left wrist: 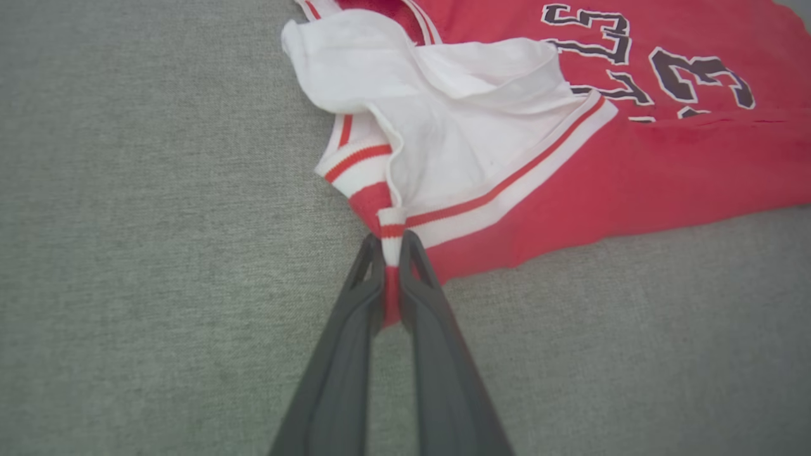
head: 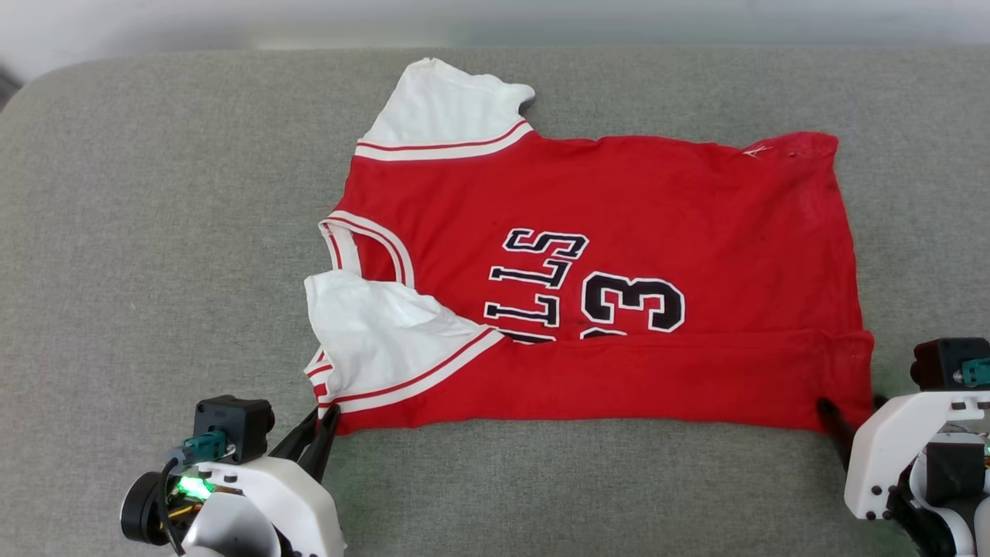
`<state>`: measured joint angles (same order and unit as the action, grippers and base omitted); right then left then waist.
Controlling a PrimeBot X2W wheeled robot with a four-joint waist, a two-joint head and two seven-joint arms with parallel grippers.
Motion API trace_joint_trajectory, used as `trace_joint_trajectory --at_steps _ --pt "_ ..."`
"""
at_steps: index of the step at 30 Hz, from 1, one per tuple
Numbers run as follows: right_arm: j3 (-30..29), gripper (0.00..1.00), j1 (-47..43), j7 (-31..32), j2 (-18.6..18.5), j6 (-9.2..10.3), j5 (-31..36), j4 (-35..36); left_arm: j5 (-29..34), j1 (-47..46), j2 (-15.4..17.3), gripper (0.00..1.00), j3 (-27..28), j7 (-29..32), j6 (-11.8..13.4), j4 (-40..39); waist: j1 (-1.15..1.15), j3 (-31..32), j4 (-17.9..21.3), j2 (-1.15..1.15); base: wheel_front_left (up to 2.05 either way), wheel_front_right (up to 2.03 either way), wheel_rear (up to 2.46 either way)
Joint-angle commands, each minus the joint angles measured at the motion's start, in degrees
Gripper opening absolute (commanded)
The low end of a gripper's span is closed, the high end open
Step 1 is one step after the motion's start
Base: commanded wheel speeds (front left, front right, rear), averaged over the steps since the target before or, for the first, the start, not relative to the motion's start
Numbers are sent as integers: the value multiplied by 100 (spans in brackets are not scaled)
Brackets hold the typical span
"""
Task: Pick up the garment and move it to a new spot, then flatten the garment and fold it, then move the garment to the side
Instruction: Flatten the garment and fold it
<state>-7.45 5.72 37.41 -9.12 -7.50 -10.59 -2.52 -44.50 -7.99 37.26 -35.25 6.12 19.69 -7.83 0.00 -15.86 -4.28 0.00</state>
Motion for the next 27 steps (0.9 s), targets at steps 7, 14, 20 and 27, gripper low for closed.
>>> trace_joint_trajectory --at_steps 7,14,20,27 --pt "164 100 6 86 119 0 -57 -521 40 -58 81 0 -3 78 39 -65 0 -191 -117 0 0 0 0" --pt "219 0 -21 38 13 -5 -25 -763 0 -2 125 0 -45 140 -10 92 0 -88 -66 0 0 0 0" --pt "91 0 -95 5 -151 5 -151 -561 -33 164 225 0 -99 180 -28 210 0 193 46 0 0 0 0" --pt "14 0 -449 222 -384 6 -414 41 -112 587 422 0 -149 202 47 106 0 469 142 0 0 0 0"
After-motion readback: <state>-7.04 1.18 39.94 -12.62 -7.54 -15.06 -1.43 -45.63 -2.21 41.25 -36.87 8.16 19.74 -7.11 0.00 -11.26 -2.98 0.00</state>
